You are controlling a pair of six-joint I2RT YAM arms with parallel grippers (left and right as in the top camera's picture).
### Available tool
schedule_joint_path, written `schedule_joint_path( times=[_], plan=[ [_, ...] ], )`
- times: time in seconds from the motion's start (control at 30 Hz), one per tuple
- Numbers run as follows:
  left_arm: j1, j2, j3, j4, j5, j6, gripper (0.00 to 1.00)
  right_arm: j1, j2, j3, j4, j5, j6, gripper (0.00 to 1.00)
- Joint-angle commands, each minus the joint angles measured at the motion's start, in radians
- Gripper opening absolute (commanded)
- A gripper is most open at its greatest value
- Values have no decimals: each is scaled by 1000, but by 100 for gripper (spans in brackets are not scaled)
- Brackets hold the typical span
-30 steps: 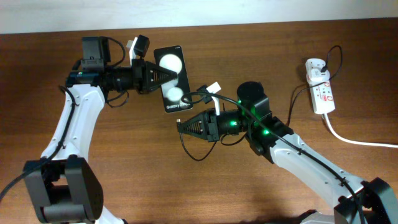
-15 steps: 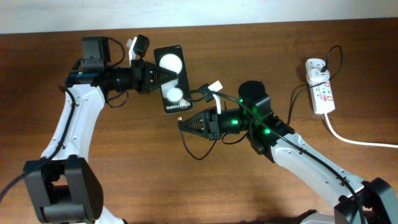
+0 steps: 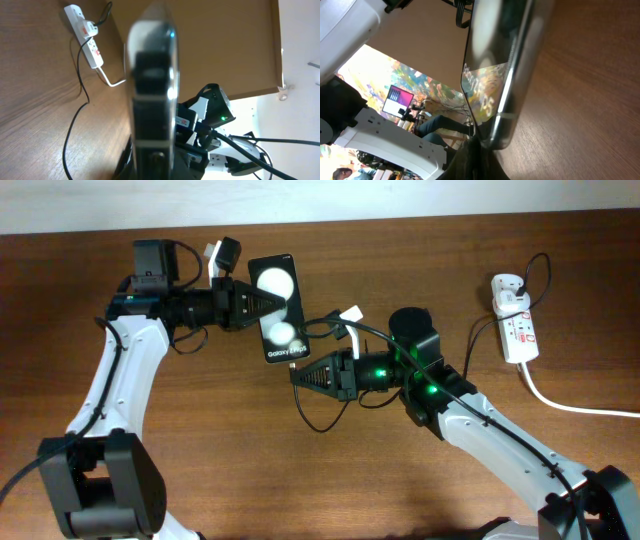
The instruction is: Plug charger to phone and switch on socket
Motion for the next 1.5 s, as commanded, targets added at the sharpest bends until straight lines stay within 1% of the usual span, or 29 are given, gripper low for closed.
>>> schedule_joint_path(
  times=[0.0,0.3,0.5,0.7,0.87,1.27,1.47],
  plan=[
    [-5,-23,8,2,11,23,0,-2,0,0,7,8,-6,4],
    [-46,-23,8,2,11,24,0,-2,0,0,6,9,-6,4],
    [-45,-23,8,2,24,24,0,-2,0,0,6,4,2,4],
    [-44,-23,8,11,46,24,0,-2,0,0,6,-48,5,4],
    [-34,-23,8,22,89,24,0,-2,0,0,6,-48,12,4],
    [-30,-23,8,24,86,35,0,-3,0,0,26,-50,12,4],
    [-10,-23,8,25,88,35,0,-21,0,0,25,-82,11,4]
  ],
)
